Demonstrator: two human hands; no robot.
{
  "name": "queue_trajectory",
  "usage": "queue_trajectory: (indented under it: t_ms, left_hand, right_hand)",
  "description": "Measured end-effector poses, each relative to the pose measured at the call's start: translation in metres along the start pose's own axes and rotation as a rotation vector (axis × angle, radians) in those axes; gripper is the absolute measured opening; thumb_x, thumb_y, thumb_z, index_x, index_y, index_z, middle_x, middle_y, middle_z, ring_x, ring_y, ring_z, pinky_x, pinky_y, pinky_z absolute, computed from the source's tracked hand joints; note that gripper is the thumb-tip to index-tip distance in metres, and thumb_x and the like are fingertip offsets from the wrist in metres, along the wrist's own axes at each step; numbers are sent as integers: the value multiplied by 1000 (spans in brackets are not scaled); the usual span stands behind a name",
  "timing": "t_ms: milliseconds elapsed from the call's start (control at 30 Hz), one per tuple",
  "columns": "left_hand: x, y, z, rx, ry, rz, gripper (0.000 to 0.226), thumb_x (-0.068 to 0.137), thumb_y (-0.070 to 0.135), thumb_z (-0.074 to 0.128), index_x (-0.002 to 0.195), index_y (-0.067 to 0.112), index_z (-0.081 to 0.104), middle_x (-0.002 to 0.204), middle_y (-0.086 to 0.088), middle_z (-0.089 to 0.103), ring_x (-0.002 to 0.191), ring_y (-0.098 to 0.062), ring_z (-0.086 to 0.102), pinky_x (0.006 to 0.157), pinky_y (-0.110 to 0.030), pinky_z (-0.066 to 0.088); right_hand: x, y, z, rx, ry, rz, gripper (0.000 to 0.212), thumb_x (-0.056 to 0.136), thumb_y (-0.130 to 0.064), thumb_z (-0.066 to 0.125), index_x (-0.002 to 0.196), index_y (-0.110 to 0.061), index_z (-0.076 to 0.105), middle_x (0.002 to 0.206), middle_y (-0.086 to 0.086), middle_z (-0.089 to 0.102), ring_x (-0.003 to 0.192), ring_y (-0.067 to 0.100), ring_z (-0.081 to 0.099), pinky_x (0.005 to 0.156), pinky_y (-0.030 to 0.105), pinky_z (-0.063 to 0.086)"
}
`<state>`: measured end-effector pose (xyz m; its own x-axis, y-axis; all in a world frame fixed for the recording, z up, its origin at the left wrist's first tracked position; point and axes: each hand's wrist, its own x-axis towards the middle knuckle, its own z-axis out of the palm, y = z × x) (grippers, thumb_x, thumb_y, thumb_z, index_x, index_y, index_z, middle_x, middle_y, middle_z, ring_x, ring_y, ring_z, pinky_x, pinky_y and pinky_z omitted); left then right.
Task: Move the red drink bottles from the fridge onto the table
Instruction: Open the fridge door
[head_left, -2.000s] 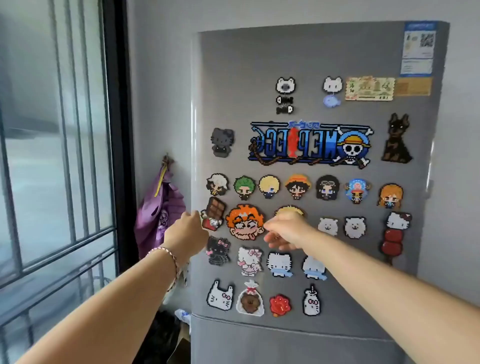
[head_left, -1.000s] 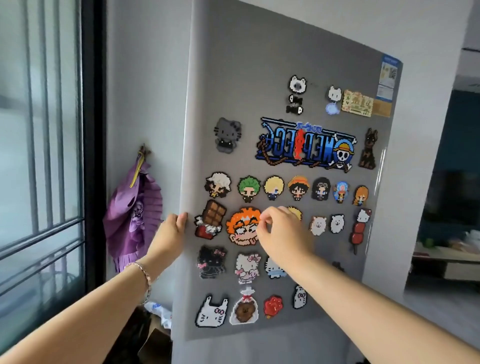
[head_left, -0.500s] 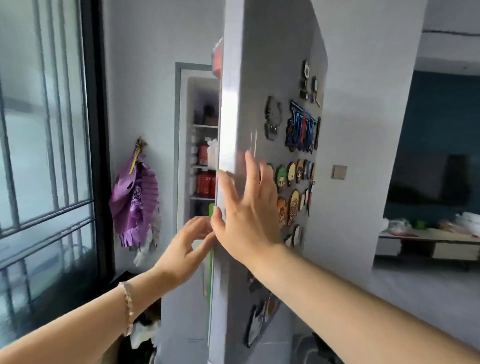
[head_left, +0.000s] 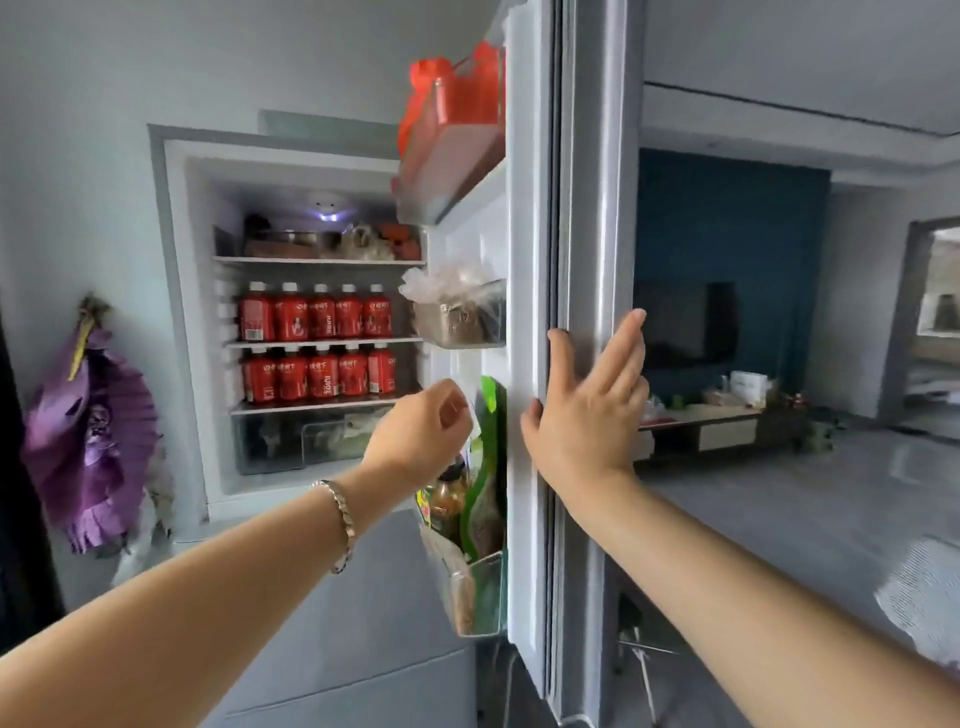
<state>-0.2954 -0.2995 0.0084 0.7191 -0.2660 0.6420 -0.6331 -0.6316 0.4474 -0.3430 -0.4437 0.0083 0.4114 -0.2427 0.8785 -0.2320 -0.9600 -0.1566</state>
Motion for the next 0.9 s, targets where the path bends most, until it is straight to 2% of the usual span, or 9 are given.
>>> queue_trajectory:
  t_ms: [167,300,467,533,600,700,767,800,900]
  left_hand:
    - [17,24,21,146,-160,10,12,91,24,47,94,19,58,82,7,62,79,-21,64,71,-33,54]
    - [35,19,30,166,-219,-76,9,89,24,49,89,19,57,89,-1,67,80,-23,65,74,-37,56]
    - [49,14,46,177,-249,-136,10,90,26,50,88,21,58,89,-1,67,76,-22,67,66,-29,52]
    - [55,11,50,196,-268,-142,12,91,26,49,92,19,59,90,-1,66,78,-21,66,69,-30,54]
    - [59,8,51,201,-277,-148,12,91,27,51,91,18,59,87,-1,65,79,-21,64,68,-30,53]
    - [62,-6,46,233,-299,-175,18,91,30,52,91,13,60,85,-4,66,78,-22,62,68,-30,50]
    - [64,-27,38,278,-325,-205,17,91,27,50,90,13,60,82,-3,65,73,-21,59,65,-29,47]
    - [66,-39,33,301,-335,-219,16,91,25,49,89,14,61,81,-2,64,71,-20,58,63,-27,46]
    - [76,-78,15,373,-332,-258,14,88,23,48,85,17,61,80,0,65,71,-20,59,60,-25,44]
  right_hand:
    - [11,61,10,50,-118,138,73,84,-20,60,147,-14,24,151,37,-6,137,54,10,106,57,25]
    - [29,107,18,67,-144,182,72,85,-14,60,147,-10,23,151,35,-6,137,54,8,108,56,25]
    - [37,128,22,56,-250,218,82,84,-18,62,150,-9,13,151,34,-8,140,52,4,112,52,19]
    - [33,118,22,89,-237,250,79,82,-18,64,147,-6,21,152,33,1,140,50,6,113,52,16]
    - [25,102,25,116,-108,104,62,75,-14,64,133,-3,44,147,31,22,134,48,22,109,53,23]
    - [18,66,29,263,12,-226,24,65,-11,58,86,-7,66,106,18,61,99,38,58,89,45,44]
    - [20,34,30,410,-114,-275,12,67,-13,56,69,-12,68,73,6,69,70,30,65,78,38,47]
    - [22,18,29,453,-215,-259,14,73,-15,55,72,-14,69,69,4,70,67,28,64,74,32,46]
    - [36,-27,47,452,-589,-240,15,85,-18,52,89,-17,67,88,1,70,82,23,61,70,27,45]
